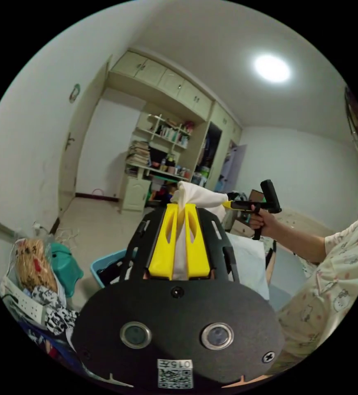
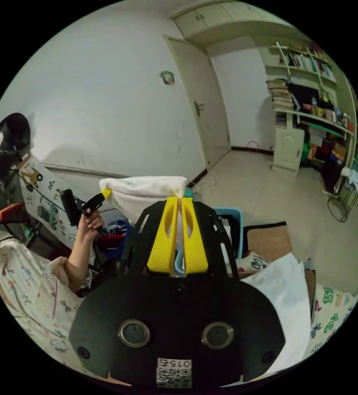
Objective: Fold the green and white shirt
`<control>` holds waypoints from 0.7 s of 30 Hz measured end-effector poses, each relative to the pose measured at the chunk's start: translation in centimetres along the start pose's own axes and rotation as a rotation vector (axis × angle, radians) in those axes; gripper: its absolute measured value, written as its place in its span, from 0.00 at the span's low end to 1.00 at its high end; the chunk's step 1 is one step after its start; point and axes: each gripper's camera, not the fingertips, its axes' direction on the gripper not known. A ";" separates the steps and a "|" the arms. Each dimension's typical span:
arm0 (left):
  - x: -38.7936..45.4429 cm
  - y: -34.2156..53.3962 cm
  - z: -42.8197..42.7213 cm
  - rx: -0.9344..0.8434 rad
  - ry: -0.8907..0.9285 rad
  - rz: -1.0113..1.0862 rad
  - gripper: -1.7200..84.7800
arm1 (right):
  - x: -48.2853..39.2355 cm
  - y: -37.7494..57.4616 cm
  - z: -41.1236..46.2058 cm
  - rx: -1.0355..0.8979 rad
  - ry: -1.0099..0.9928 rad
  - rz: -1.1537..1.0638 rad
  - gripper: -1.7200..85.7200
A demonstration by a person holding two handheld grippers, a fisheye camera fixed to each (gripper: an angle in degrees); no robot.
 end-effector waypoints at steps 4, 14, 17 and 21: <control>-4.5 2.6 2.9 -0.077 -0.041 -0.089 0.03 | 1.0 6.7 8.7 -0.133 -0.023 0.074 0.02; -14.5 10.5 15.0 -0.339 -0.044 -0.279 0.04 | 3.9 20.6 23.1 -0.348 -0.023 0.163 0.03; -18.8 14.1 20.5 -0.388 -0.124 -0.339 0.06 | 5.9 22.8 27.6 -0.366 -0.013 0.308 0.05; -23.6 19.3 26.2 -0.412 -0.452 -0.414 0.08 | 5.4 24.3 25.9 -0.231 -0.032 0.327 0.09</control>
